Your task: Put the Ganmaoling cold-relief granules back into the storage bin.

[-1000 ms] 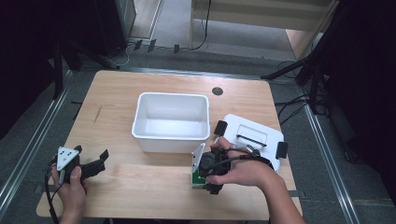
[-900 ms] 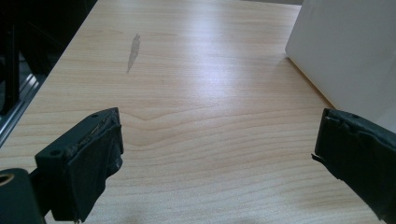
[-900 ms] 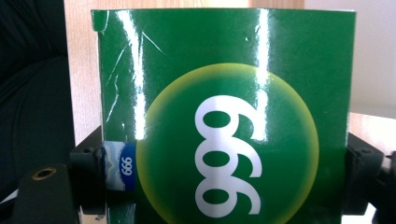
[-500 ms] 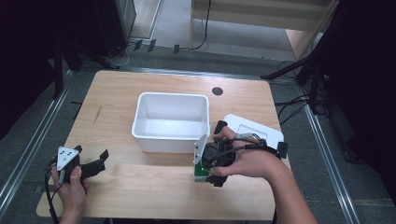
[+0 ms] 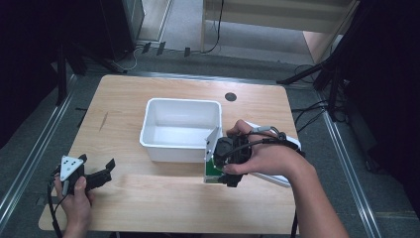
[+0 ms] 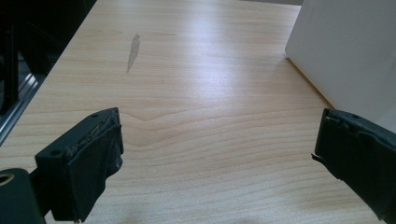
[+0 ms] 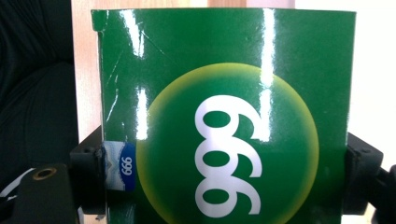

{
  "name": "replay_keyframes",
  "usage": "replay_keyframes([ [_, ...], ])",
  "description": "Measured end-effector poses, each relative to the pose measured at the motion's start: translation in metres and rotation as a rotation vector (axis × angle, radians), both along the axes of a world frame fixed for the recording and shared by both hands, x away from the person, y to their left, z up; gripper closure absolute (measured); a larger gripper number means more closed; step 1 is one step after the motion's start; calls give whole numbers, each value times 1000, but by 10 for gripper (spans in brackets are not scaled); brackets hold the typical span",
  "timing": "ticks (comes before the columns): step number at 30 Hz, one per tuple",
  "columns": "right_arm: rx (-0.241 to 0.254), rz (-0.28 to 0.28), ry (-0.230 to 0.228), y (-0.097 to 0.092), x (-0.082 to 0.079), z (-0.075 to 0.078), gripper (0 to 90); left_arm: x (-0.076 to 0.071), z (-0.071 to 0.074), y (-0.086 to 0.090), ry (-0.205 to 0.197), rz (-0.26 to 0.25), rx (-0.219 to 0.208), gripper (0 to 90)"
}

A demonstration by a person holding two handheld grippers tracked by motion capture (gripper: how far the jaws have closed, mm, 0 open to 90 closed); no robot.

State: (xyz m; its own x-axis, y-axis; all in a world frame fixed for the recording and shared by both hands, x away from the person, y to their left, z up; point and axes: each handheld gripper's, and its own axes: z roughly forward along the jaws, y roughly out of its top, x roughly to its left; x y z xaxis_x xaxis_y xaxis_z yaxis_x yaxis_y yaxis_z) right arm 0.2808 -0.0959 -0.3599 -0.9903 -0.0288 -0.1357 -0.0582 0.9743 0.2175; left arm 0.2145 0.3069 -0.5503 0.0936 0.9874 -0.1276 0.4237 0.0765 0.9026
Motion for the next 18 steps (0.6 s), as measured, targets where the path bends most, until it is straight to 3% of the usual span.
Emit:
replay_keyframes([
  [10, -3, 2, -4, 7, 14, 23, 154, 0, 0, 0, 0, 2, 0, 17],
  [18, 6, -4, -10, 13, 36, 39, 154, 1, 0, 0, 2, 4, -1, 17],
])
